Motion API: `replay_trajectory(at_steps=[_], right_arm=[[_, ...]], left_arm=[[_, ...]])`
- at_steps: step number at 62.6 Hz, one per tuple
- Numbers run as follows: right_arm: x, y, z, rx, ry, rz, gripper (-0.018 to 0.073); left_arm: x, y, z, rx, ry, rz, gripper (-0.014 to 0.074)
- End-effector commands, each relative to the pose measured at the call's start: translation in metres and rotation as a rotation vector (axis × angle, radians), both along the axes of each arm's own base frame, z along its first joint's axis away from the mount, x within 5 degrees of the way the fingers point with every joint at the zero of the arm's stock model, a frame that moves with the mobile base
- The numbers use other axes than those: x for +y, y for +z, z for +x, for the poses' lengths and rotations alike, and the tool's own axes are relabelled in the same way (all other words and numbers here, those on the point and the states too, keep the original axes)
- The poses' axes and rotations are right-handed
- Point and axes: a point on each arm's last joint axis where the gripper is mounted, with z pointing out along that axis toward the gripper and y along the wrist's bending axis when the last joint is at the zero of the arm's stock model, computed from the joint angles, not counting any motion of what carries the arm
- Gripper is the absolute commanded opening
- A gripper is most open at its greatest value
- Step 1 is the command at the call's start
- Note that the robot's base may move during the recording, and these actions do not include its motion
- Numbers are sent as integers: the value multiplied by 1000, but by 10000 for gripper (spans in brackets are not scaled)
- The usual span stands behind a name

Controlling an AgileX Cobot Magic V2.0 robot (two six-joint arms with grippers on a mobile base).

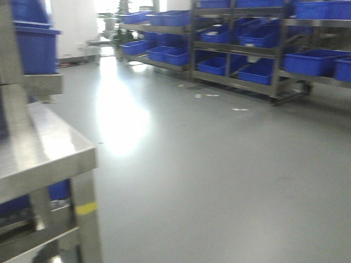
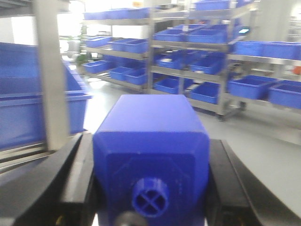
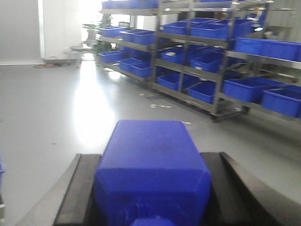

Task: Pick and sort blue part to right shelf
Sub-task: 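Drive the base away from the table down the aisle holding both parts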

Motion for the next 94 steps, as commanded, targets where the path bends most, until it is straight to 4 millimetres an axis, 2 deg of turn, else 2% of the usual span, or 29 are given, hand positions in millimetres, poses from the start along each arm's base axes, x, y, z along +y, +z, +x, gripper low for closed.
replay_trajectory(at_steps=[1,94], right_arm=[[0,17,-2,-115,-7,-10,423],[0,17,-2,-115,-7,-10,423]], left_arm=[[1,16,-2,-103,7,-26,333],[1,16,-1,-100,7,-26,333]])
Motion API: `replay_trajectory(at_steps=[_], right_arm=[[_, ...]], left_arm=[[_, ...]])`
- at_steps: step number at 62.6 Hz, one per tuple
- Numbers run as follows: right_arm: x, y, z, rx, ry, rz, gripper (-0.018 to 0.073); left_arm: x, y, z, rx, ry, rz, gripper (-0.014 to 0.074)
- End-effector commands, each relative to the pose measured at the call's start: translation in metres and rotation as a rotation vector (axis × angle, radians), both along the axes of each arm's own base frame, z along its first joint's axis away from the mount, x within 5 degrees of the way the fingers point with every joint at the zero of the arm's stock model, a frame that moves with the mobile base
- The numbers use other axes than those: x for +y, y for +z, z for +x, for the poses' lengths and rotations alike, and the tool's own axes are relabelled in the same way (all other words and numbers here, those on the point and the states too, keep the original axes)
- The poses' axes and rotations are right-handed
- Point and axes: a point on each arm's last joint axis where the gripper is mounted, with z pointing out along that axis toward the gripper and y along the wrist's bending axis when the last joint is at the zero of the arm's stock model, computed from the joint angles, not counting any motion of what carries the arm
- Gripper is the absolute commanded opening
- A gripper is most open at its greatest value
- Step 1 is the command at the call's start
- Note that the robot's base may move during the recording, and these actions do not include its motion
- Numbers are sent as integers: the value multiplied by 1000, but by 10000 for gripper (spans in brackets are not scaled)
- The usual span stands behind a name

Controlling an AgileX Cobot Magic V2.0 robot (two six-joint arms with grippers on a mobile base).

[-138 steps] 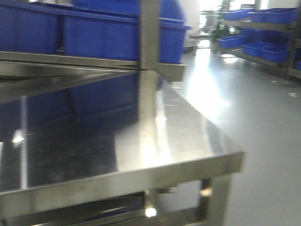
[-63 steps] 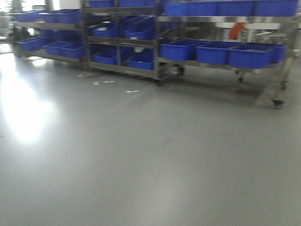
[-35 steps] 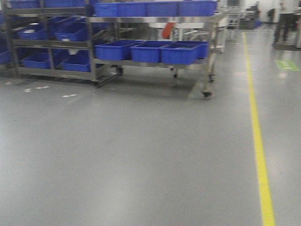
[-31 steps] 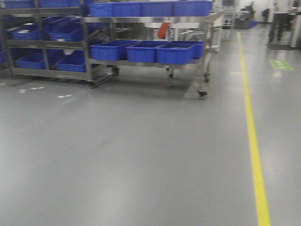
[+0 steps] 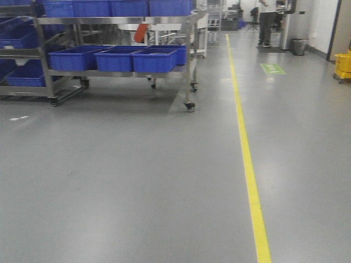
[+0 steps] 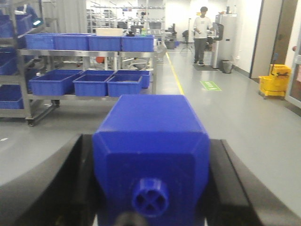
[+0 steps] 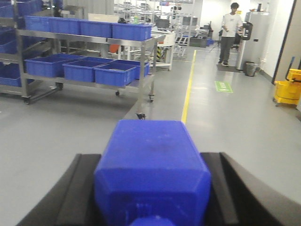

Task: Pick and sort blue part to right shelf
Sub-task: 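Drive the base away from the table down the aisle holding both parts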

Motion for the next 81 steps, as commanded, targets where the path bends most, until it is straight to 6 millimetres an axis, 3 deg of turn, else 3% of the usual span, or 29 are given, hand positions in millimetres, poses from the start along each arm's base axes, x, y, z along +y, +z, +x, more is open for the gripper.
replay_trajectory(at_steps=[1,81], right_arm=[[0,18,-2,-117,-7,-10,423],[0,18,-2,-117,-7,-10,423]], left_arm=[[1,16,-1,-101,7,-26,333],[1,16,-1,-101,7,-26,333]])
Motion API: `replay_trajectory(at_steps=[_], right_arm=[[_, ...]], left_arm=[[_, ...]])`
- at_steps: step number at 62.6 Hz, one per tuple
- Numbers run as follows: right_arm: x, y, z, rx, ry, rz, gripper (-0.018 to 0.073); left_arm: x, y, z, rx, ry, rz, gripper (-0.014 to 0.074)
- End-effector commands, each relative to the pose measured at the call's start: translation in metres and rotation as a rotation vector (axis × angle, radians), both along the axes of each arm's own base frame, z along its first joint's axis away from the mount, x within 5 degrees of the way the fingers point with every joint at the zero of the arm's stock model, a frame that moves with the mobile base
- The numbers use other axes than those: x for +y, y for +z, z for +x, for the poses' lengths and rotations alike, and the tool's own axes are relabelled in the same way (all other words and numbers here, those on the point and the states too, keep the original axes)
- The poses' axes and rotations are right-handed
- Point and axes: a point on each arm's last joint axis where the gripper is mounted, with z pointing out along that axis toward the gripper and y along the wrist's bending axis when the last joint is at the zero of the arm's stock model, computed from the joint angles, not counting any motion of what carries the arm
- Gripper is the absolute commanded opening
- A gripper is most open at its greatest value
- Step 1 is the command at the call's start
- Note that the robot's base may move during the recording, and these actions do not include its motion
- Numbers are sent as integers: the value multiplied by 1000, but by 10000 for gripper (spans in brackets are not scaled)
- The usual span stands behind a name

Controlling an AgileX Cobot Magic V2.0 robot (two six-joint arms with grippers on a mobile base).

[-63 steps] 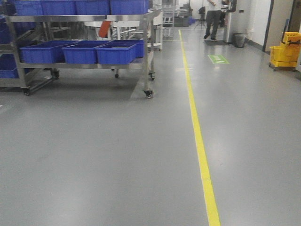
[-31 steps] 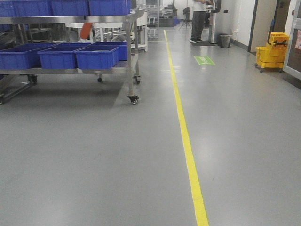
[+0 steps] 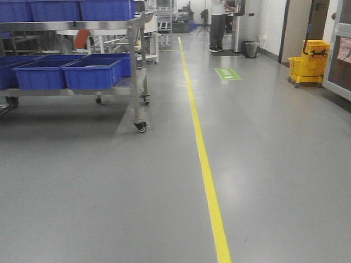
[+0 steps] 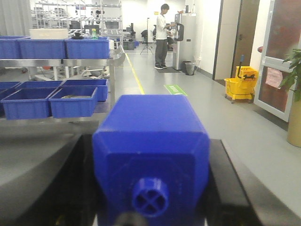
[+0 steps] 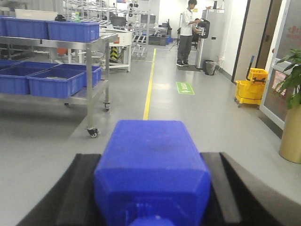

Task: Pick and sort blue part to right shelf
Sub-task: 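Drive the base away from the table down the aisle holding both parts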

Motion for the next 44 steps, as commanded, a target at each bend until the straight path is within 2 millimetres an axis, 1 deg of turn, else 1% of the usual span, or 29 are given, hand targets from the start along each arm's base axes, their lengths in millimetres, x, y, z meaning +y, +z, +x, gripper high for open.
replay_trajectory(at_steps=[1,44], right_arm=[[0,18,-2,-117,-7,-10,423],[0,18,-2,-117,-7,-10,423]], left_arm=[[1,16,-1,-101,7,-26,333],[1,16,-1,-99,7,-26,333]])
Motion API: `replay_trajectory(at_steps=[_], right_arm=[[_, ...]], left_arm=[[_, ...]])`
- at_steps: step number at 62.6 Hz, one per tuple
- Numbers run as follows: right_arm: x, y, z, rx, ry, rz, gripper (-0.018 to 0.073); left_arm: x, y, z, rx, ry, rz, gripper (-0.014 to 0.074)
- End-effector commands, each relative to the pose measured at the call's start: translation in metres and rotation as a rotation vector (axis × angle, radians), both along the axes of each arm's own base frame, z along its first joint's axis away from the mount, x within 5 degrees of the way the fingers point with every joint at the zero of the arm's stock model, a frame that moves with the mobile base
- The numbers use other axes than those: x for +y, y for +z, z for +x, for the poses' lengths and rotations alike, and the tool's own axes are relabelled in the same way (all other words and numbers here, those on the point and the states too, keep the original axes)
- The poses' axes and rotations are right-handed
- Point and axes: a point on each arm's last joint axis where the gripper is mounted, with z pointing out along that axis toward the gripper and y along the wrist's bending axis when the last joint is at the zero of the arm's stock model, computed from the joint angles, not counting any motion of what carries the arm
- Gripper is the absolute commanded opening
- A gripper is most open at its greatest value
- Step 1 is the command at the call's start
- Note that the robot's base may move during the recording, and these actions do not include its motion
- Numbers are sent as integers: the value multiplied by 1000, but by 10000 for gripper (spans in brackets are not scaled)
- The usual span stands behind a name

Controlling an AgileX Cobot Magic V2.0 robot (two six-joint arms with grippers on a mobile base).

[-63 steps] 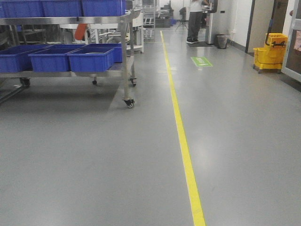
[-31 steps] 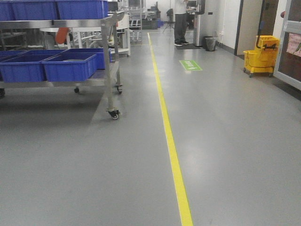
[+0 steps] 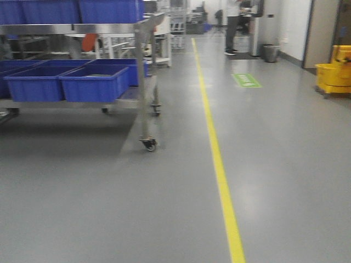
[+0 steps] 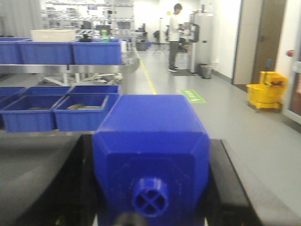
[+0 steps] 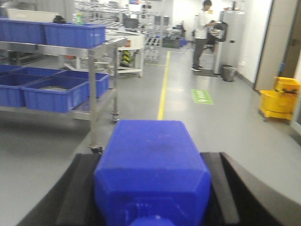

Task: Pick and sort blue part to right shelf
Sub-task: 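Drive the base away from the table down the aisle holding both parts, then turn and drive the base up to the rack of blue bins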

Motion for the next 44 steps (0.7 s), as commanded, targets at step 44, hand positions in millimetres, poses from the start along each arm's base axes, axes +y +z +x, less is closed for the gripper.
replay_trajectory(at_steps=[44], right_arm=[[0,18,-2,-117,-7,-10,423]], left_arm=[[1,16,-1,-101,7,-26,333]])
